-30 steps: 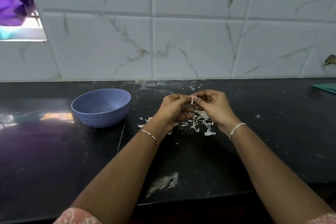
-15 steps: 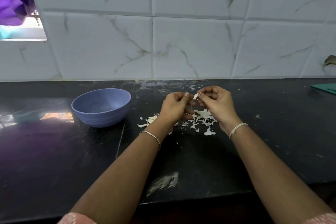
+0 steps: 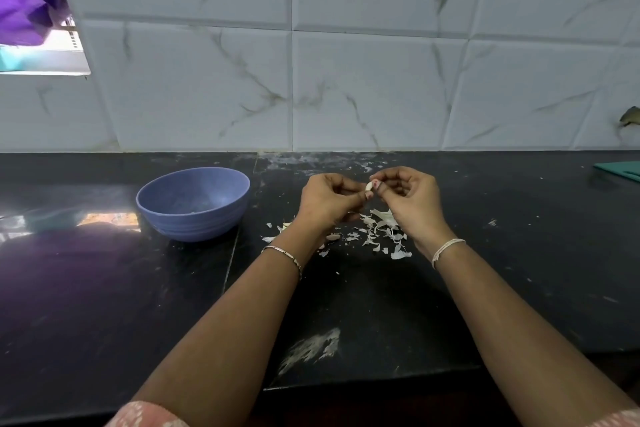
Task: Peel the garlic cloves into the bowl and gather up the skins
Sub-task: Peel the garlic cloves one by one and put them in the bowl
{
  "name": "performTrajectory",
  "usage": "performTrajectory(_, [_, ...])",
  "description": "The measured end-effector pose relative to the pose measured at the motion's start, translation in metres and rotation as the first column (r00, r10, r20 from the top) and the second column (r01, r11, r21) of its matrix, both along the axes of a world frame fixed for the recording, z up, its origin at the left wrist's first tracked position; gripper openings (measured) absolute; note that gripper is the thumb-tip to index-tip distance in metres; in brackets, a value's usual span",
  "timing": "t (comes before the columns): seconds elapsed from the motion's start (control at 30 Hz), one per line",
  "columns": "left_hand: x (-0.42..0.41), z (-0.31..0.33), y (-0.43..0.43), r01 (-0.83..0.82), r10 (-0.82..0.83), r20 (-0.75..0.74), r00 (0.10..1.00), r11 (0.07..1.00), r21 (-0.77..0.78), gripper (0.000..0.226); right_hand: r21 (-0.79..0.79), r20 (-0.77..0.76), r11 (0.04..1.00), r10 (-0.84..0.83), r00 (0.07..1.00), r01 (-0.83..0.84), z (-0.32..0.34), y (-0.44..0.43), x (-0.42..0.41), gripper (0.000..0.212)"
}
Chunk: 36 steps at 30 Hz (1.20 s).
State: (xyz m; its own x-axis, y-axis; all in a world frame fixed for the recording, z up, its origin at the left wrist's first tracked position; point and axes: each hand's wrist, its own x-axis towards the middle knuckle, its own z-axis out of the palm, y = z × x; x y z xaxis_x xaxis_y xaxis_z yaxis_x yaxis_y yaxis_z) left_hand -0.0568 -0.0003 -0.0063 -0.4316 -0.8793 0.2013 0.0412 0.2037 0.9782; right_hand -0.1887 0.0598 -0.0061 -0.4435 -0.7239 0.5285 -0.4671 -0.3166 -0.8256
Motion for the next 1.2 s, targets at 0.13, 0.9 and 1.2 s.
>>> performTrajectory(0.13, [0.0026, -0.0001, -0.0004, 0.024, -0.024, -0.018, 1.000, 0.999, 0.036, 0.008, -0.015, 0.018, 1.000, 0.008, 1.000, -0.008, 0.0004, 0.0005, -0.0005, 0.022])
performTrajectory(0.9, [-0.0020, 0.0041, 0.0068, -0.066, 0.090, 0.169, 0.981, 0.987, -0.144, 0.034, 0.120, 0.178, 0.983, 0.115, 0.977, -0.137, -0.0020, 0.0032, -0.0016, 0.019])
performTrajectory(1.2, [-0.0002, -0.0006, 0.0031, -0.053, 0.052, 0.036, 0.998, 0.999, 0.007, 0.003, 0.154, 0.198, 0.977, 0.113, 0.974, -0.145, -0.0008, 0.0073, -0.0007, 0.014])
